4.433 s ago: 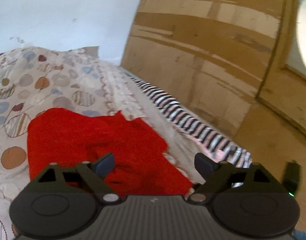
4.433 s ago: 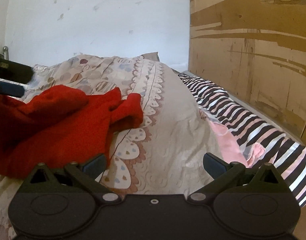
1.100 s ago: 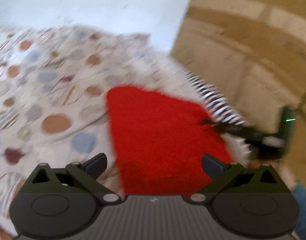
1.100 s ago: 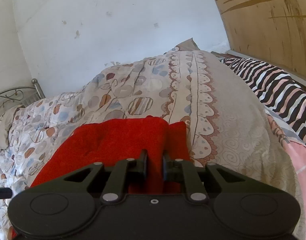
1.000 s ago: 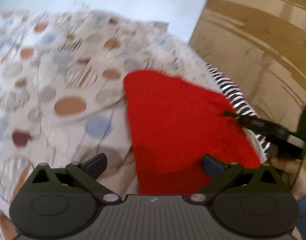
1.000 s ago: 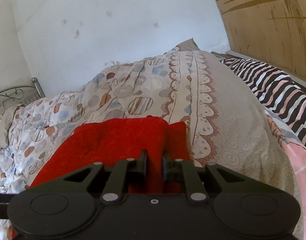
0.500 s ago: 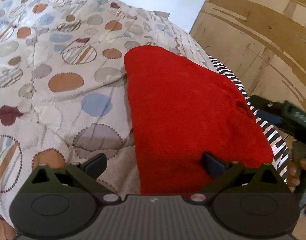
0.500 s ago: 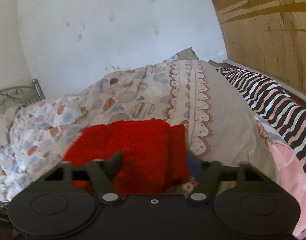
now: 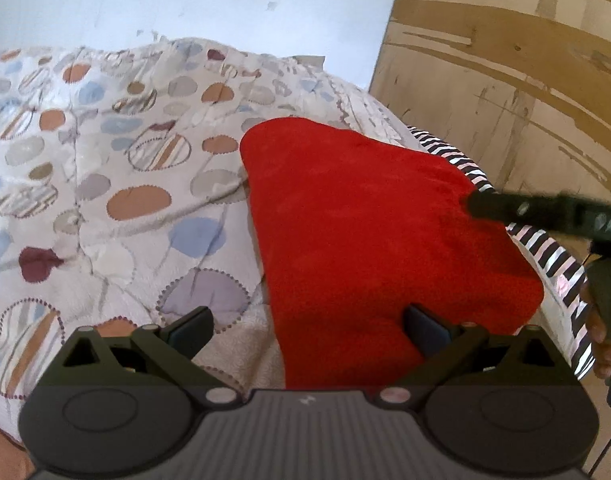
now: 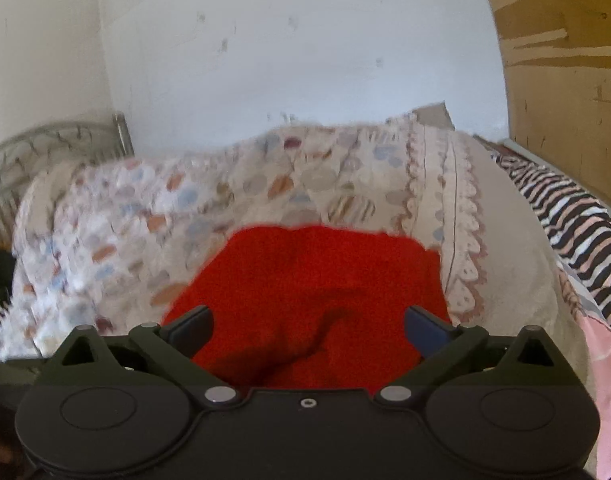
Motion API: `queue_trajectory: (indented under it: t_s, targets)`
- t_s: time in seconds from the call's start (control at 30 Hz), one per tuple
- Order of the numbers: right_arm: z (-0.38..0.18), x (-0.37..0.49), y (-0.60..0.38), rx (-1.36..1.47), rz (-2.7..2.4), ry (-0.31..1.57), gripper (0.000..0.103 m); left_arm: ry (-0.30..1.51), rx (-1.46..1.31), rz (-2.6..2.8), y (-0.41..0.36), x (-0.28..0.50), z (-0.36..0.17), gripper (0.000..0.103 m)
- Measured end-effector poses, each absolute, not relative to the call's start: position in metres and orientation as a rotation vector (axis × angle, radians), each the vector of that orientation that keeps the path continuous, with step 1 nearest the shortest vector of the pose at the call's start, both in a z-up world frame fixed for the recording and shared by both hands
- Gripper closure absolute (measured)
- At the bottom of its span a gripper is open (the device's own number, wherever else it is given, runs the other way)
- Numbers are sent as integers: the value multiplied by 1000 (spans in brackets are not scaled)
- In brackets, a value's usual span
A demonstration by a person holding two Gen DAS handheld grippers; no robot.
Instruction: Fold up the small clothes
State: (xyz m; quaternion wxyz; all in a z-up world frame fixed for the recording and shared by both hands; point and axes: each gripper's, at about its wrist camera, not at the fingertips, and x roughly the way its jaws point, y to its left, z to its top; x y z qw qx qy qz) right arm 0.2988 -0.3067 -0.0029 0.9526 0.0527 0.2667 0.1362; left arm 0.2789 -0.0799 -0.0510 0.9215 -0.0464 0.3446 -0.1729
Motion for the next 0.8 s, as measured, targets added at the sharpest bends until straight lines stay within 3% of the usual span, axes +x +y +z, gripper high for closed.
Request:
queue_trajectory:
  t_s: [0.5, 0.8]
  targets:
    - [-63, 276, -328, 159, 204, 564, 1, 719, -42, -408, -94, 269, -65, 0]
    - [-41, 270, -349, 293, 198, 481, 1, 717, -32, -416, -95, 268, -65, 0]
